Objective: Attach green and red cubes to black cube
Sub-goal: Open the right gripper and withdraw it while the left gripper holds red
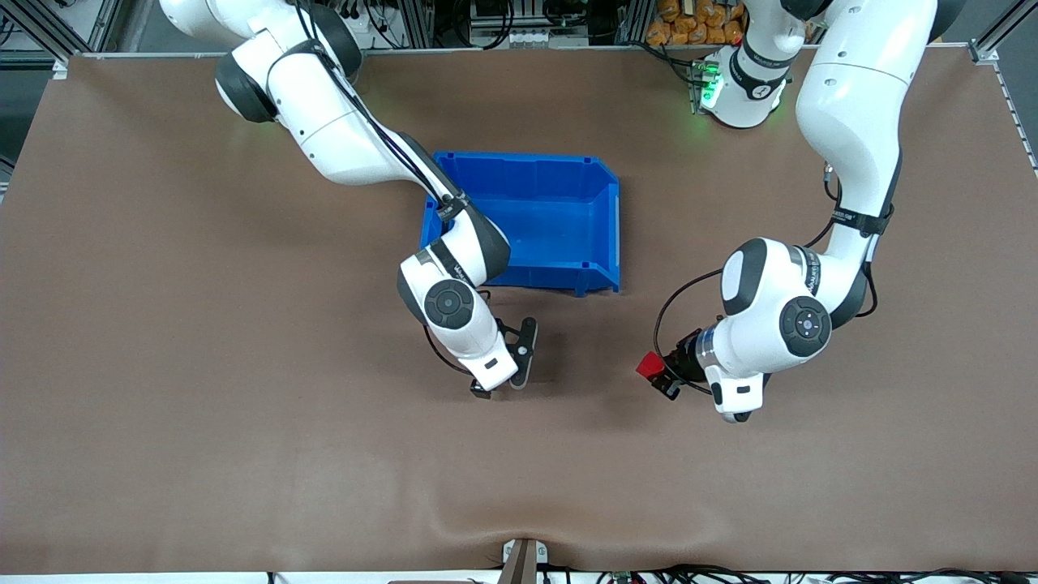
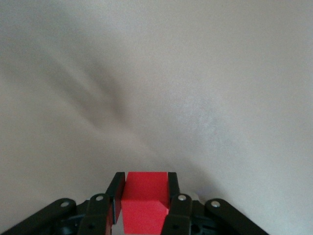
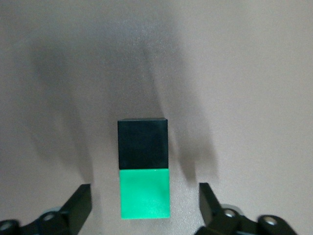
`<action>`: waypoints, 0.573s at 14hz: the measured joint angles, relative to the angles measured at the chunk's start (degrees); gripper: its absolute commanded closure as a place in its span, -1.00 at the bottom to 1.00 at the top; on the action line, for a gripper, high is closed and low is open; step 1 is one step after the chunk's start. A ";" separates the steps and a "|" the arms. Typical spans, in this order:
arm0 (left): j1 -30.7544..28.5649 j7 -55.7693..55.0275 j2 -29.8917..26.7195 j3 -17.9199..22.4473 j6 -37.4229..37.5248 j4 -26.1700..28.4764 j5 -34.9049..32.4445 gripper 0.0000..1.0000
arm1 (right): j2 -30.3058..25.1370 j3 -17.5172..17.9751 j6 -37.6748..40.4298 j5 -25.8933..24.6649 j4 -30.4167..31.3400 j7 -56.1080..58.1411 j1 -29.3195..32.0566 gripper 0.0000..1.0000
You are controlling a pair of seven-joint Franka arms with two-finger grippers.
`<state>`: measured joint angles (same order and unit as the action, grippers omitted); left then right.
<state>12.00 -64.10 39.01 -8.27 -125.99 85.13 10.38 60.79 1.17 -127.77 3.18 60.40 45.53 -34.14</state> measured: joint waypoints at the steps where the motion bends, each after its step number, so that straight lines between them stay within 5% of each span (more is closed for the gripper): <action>1: 0.00 0.00 0.00 -0.01 0.00 0.00 0.00 1.00 | 0.00 -0.03 -0.05 -0.08 -0.04 0.00 -0.03 -1.00; 8: 0.02 0.82 0.00 -0.05 0.00 0.00 -0.01 1.00 | -2.98 -0.64 6.67 -0.12 -2.44 -5.45 0.05 -1.00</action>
<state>12.02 -63.29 39.01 -8.32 -125.99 85.13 10.38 57.81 0.52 -121.10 3.06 57.96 40.08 -34.10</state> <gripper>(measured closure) 0.604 0.000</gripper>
